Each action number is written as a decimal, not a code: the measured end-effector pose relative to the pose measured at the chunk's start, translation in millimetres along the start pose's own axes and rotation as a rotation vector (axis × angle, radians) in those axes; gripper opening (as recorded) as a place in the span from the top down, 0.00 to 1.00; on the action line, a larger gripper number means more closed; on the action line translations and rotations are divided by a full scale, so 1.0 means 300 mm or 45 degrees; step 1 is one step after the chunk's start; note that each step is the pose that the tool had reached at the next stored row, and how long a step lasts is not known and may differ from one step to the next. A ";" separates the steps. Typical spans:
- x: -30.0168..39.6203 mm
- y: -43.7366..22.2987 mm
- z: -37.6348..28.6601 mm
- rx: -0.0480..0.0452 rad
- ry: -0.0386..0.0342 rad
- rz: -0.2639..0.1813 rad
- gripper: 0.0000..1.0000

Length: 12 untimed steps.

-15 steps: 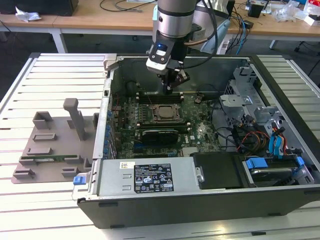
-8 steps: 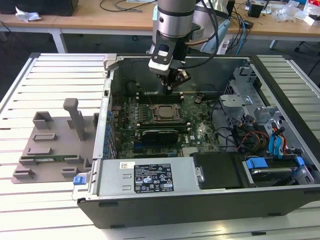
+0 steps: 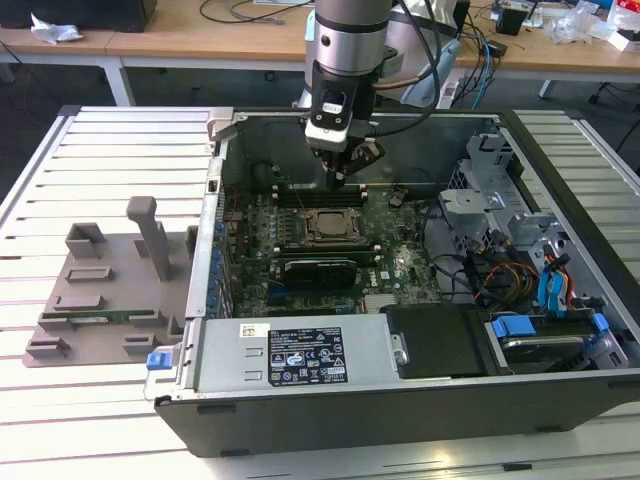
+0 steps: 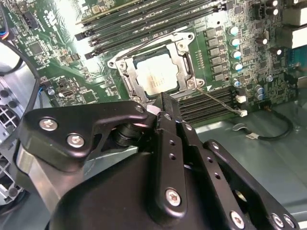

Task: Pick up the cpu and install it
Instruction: 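Install the first cpu locking lever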

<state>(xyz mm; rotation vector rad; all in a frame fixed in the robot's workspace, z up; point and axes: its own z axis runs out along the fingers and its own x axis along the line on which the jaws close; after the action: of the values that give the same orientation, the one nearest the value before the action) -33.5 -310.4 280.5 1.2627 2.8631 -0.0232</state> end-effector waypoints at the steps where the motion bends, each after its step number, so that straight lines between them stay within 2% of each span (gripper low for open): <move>1: 0.000 0.000 0.000 0.000 -0.0001 -0.014 0.89; 12: 0.000 0.000 0.000 -0.003 -0.0014 -0.160 0.89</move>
<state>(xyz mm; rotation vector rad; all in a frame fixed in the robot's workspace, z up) -33.5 -310.3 280.5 1.0806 2.9357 -0.0219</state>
